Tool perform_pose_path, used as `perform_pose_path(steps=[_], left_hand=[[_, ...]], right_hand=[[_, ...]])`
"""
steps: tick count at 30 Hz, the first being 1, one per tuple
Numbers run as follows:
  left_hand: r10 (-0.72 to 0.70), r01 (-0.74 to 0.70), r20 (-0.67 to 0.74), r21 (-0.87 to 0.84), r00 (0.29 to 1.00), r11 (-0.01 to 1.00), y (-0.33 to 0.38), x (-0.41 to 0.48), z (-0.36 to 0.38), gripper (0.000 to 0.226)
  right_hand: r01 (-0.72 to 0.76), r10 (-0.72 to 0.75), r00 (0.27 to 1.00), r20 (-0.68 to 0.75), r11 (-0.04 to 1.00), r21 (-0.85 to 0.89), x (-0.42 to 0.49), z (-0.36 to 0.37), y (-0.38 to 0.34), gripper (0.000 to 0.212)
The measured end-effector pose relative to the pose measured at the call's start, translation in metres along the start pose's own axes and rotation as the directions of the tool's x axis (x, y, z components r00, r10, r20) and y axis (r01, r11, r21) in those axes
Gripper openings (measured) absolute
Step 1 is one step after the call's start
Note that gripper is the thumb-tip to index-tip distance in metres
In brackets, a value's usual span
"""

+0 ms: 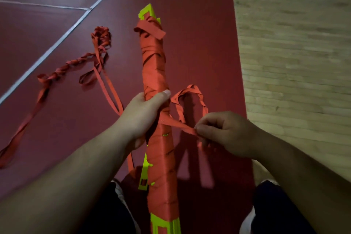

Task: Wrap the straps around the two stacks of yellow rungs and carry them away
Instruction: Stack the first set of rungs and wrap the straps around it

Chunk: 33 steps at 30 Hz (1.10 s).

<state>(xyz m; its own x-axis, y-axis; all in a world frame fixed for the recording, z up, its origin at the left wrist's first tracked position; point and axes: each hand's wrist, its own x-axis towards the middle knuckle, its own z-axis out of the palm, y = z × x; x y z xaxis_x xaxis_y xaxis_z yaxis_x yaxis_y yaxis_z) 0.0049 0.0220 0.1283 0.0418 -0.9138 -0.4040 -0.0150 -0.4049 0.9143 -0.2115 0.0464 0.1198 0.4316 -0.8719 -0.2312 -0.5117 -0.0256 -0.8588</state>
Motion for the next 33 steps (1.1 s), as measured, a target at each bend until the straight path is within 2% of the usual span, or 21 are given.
perform_pose_path(steps=[3,7,9,11,13,14,16,18,20,21,23,26,27,30,33], left_hand=[[-0.011,0.010,0.027,0.031,1.000,0.999,-0.004,0.004,-0.002,0.035],[-0.018,0.013,0.051,0.090,0.999,0.996,-0.006,0.009,-0.002,0.037],[-0.020,0.013,0.053,0.130,0.998,0.991,-0.007,0.015,-0.003,0.041],[-0.009,0.003,0.038,0.139,0.999,0.990,-0.006,0.019,-0.004,0.032],[0.001,-0.006,0.033,0.144,0.999,0.990,-0.002,0.021,-0.003,0.027],[0.003,-0.007,0.035,0.132,0.999,0.991,0.000,0.022,-0.002,0.026],[0.003,-0.006,0.036,0.085,0.999,0.996,0.005,0.022,0.000,0.024],[-0.010,0.008,0.045,0.041,0.999,0.999,0.011,0.023,0.002,0.022],[-0.007,0.007,0.069,0.002,0.998,1.000,0.017,0.022,0.005,0.017],[-0.004,0.005,0.088,-0.007,0.996,1.000,0.021,0.021,0.008,0.016],[0.001,-0.002,0.122,0.011,0.993,1.000,0.028,0.020,0.011,0.018],[0.052,-0.076,0.178,0.130,0.983,0.989,0.040,0.018,0.010,0.024],[0.075,-0.114,0.204,0.184,0.976,0.976,0.043,0.018,0.009,0.028],[0.128,-0.189,0.242,0.251,0.962,0.949,0.049,0.013,0.008,0.028],[0.146,-0.206,0.245,0.237,0.958,0.949,0.048,0.013,0.003,0.024]], right_hand=[[-0.006,0.006,0.997,0.071,1.000,0.006,-0.003,-0.002,0.005,0.006],[-0.001,0.008,0.997,0.079,0.997,-0.079,0.000,-0.003,0.013,0.020],[-0.013,0.016,0.998,0.055,0.999,-0.046,0.002,-0.005,0.016,0.023],[-0.036,0.035,0.999,0.019,0.999,0.027,0.005,-0.005,0.017,0.020],[-0.052,0.052,0.998,0.026,0.999,-0.016,0.009,-0.007,0.019,0.023],[-0.053,0.056,0.997,0.049,0.996,-0.072,0.011,-0.008,0.019,0.026],[-0.038,0.056,0.992,0.115,0.987,-0.155,0.013,-0.010,0.021,0.019],[-0.031,0.058,0.985,0.160,0.986,-0.164,0.014,-0.009,0.024,0.011],[-0.057,0.077,0.992,0.098,0.980,-0.193,0.019,-0.005,0.032,0.007],[-0.068,0.078,0.996,0.042,0.975,-0.213,0.022,-0.003,0.037,0.016],[-0.047,0.046,0.999,-0.008,0.985,-0.167,0.029,0.003,0.040,0.037],[-0.010,0.011,1.000,0.004,0.991,-0.130,0.038,0.011,0.032,0.059],[-0.010,0.013,0.999,0.030,0.992,-0.127,0.042,0.015,0.027,0.059],[0.028,-0.026,0.998,0.061,0.999,-0.039,0.056,0.037,0.021,0.039],[0.017,-0.017,1.000,0.010,1.000,0.004,0.059,0.046,0.022,0.040]])
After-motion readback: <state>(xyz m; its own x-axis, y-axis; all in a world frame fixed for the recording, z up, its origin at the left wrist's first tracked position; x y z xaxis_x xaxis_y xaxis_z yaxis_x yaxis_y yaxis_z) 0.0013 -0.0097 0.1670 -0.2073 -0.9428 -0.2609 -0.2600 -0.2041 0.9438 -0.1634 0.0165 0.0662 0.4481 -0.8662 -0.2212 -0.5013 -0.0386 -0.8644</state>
